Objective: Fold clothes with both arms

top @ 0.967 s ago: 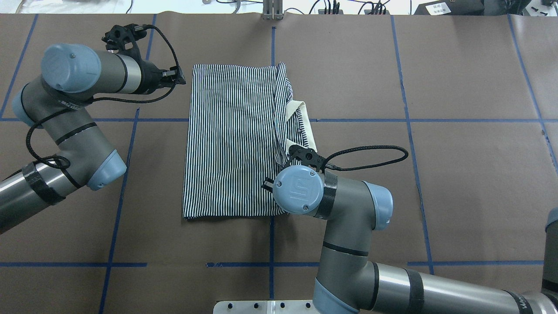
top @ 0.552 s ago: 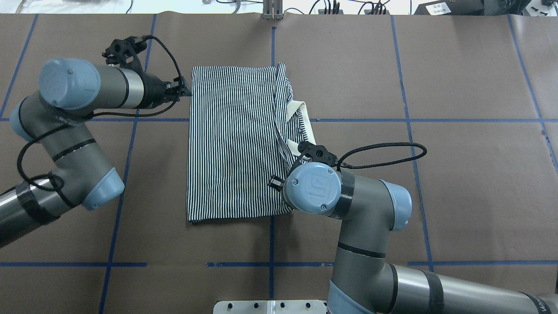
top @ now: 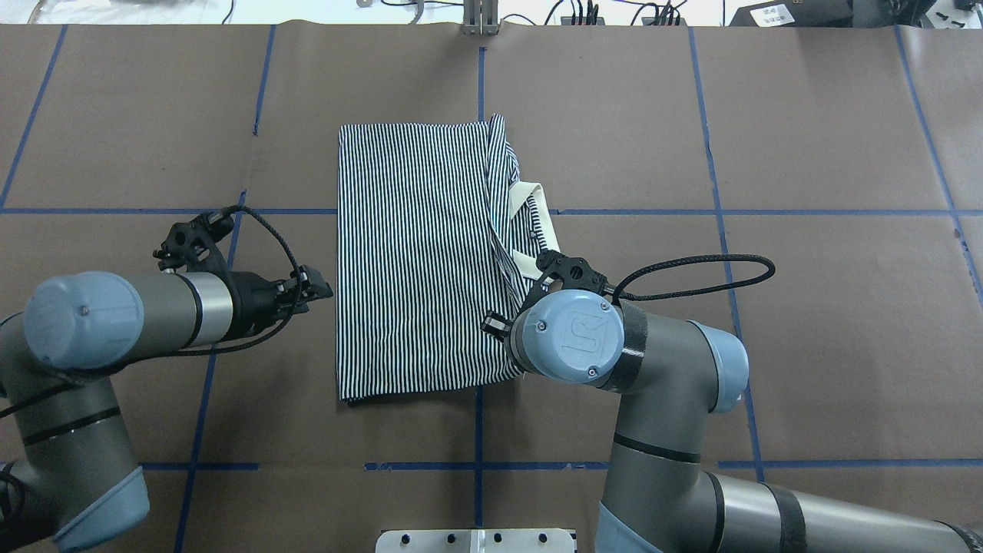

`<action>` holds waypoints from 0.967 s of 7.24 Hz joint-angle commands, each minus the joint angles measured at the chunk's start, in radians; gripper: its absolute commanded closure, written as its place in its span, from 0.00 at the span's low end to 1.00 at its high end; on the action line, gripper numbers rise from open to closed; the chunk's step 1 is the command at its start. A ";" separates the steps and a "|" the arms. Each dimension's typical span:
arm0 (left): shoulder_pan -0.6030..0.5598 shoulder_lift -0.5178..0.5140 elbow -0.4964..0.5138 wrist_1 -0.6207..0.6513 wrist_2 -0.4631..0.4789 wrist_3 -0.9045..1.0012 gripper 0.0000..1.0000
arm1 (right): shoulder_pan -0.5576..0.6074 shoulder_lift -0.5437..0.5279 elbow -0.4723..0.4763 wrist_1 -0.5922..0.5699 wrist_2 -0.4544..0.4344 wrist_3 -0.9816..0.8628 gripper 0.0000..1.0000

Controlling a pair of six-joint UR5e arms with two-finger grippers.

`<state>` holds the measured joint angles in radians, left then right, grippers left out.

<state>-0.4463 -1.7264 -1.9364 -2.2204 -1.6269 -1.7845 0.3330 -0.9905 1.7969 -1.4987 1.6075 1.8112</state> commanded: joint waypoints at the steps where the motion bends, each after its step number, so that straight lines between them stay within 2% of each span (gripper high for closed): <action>1: 0.148 0.014 -0.018 0.050 0.060 -0.132 0.46 | 0.000 0.000 0.001 0.000 0.000 -0.001 1.00; 4: 0.164 0.008 0.000 0.051 0.059 -0.130 0.48 | 0.000 -0.008 0.010 0.000 0.000 -0.001 1.00; 7: 0.193 -0.057 0.013 0.157 0.058 -0.125 0.50 | 0.000 -0.010 0.010 0.000 0.002 -0.003 1.00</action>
<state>-0.2602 -1.7583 -1.9277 -2.0989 -1.5687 -1.9120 0.3329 -0.9995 1.8069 -1.4987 1.6089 1.8088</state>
